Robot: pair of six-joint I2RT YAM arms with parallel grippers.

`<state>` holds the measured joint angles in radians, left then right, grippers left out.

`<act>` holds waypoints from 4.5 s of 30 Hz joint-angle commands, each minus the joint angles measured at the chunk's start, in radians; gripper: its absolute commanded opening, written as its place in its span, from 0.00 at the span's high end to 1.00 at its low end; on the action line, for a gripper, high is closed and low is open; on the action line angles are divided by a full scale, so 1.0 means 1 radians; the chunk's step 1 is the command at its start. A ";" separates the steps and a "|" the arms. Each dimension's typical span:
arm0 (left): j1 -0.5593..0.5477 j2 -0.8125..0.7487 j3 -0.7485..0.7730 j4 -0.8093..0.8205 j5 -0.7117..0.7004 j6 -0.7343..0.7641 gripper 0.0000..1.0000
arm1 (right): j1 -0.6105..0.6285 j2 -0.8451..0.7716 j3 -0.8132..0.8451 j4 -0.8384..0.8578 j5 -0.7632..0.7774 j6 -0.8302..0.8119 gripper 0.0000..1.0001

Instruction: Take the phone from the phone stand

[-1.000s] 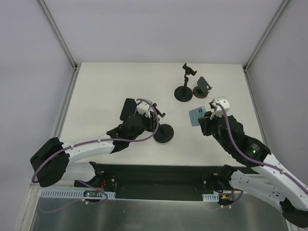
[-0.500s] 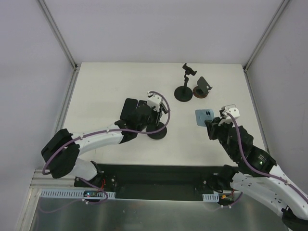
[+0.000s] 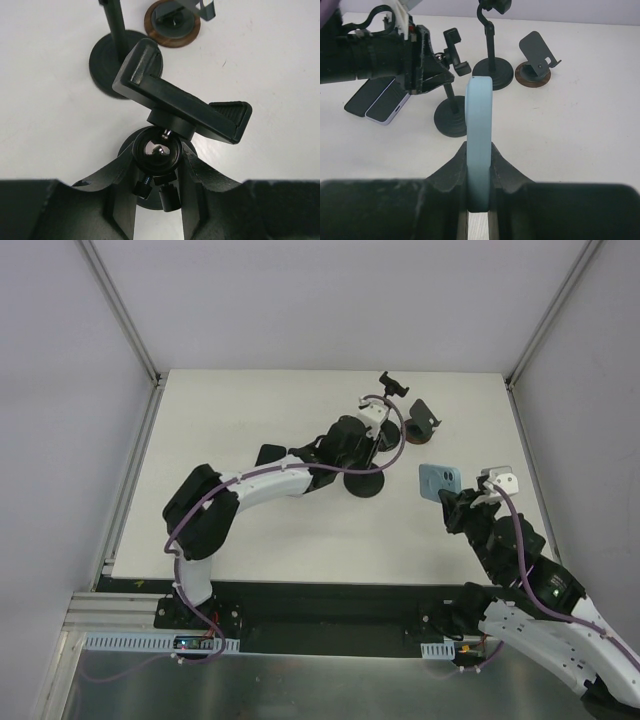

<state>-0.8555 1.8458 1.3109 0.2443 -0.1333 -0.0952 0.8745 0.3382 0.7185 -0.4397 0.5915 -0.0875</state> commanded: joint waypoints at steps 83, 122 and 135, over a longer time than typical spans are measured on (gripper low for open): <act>-0.525 -0.188 -0.516 0.860 -0.655 0.730 0.92 | -0.048 0.288 0.006 0.196 -0.331 0.621 0.69; 0.620 -0.481 -0.250 -0.641 0.283 -0.041 1.00 | -0.051 0.001 -0.062 0.059 -0.007 0.276 0.04; 0.918 -0.133 0.048 -0.803 0.590 0.155 1.00 | -0.051 -0.064 -0.093 0.019 0.022 0.207 0.04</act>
<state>0.0448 1.6409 1.2568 -0.4942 0.3283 -0.0502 0.8215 0.2947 0.6350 -0.4202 0.5770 0.1562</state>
